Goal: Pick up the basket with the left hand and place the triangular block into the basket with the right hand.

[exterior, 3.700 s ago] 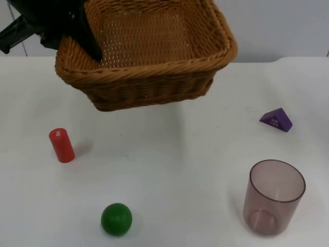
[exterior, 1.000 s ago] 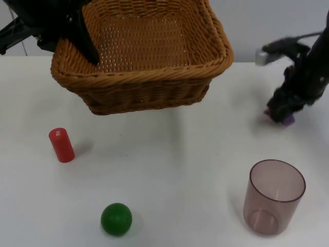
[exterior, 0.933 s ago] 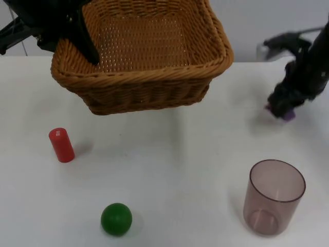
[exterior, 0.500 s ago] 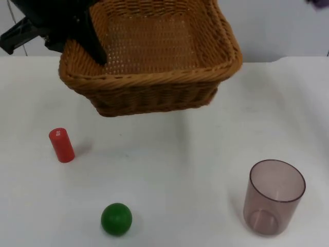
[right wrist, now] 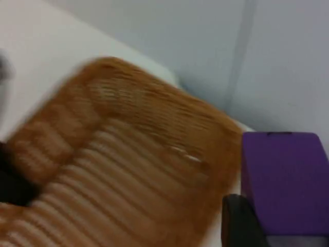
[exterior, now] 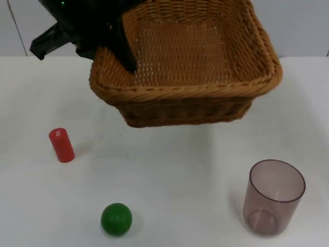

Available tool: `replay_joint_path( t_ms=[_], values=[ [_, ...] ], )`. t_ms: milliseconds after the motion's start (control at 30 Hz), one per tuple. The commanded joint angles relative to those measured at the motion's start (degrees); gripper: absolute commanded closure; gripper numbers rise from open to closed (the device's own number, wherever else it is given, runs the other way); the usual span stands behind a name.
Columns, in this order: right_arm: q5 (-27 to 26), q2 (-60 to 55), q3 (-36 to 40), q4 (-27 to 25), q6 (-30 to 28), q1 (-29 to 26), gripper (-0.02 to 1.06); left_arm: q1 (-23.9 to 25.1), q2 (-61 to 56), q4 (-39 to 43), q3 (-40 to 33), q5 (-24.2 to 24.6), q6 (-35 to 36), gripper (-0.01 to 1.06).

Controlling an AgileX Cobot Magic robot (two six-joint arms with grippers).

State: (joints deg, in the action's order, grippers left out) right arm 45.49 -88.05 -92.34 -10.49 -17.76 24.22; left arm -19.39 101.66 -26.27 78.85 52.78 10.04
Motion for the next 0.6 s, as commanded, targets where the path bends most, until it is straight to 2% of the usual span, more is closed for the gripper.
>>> replay_joint_path(
  t_ms=[0, 100, 333, 433, 567],
  values=[
    [-2.2, -0.6, -0.1, 0.1, 0.2, 2.5, 1.05, -0.6, -0.4, -2.2, 0.2, -0.9, 0.4, 1.05],
    [-4.5, -3.4, -0.1, 1.8, 1.8, 6.1, 1.05, -0.7, -0.4, -2.7, 0.2, -0.4, 0.4, 1.05],
    [-7.5, -9.4, -0.1, 1.3, 2.2, 6.5, 1.05, -0.7, -0.4, -3.0, 0.2, 0.4, 0.4, 1.05],
    [-9.5, -12.7, -0.1, 1.3, -0.1, 6.5, 1.05, -0.7, -0.4, -3.0, 0.2, 0.4, 0.4, 1.05],
    [-10.0, -15.1, -0.1, 1.2, 0.0, 6.5, 1.05, -0.7, -0.4, -3.0, 0.2, 0.4, 0.4, 1.05]
  ],
)
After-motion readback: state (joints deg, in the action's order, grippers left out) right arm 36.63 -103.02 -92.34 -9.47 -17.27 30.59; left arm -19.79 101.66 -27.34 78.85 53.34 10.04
